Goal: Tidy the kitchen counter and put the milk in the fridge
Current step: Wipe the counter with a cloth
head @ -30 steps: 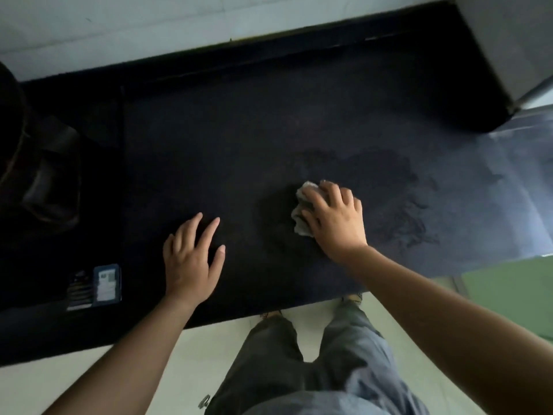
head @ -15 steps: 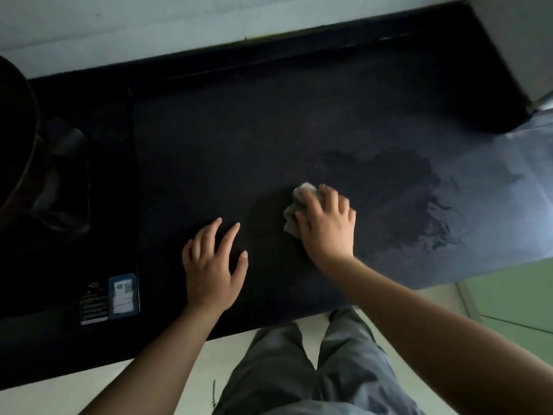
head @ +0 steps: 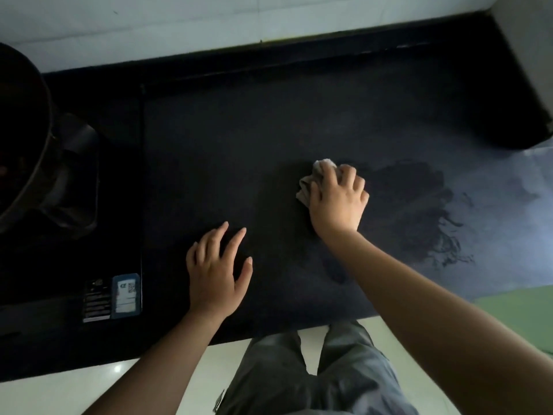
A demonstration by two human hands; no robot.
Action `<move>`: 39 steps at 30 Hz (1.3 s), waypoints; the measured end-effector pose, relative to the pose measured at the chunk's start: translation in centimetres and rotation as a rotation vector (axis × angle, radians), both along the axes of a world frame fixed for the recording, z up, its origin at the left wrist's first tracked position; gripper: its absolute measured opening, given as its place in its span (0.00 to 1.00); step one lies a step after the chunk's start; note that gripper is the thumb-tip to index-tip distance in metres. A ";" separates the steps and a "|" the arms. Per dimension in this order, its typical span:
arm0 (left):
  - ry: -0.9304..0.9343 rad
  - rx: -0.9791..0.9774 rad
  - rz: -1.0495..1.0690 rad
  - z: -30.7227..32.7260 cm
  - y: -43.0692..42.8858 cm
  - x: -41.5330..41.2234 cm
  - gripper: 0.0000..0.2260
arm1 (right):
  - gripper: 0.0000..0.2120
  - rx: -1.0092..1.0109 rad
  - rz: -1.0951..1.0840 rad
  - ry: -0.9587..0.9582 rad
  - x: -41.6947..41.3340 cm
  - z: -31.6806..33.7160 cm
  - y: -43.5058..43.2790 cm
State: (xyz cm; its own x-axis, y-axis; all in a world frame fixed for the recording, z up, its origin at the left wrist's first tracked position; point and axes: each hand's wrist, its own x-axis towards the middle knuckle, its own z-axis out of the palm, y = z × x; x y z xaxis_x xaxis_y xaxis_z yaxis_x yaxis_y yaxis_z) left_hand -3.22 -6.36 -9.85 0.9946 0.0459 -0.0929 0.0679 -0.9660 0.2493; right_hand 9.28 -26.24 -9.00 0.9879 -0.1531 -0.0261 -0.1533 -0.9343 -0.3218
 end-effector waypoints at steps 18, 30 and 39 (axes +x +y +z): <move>0.024 0.010 -0.021 0.3 0.0 0.0 0.23 | 0.21 -0.009 0.108 0.034 -2.0 0.8 -1.5; 0.148 0.033 0.103 1.9 -6.2 -3.3 0.25 | 0.22 -0.044 0.398 0.013 -9.0 0.8 -15.3; 0.185 0.012 0.310 1.8 -15.4 -6.4 0.29 | 0.21 0.048 0.247 0.044 -2.5 0.9 -17.6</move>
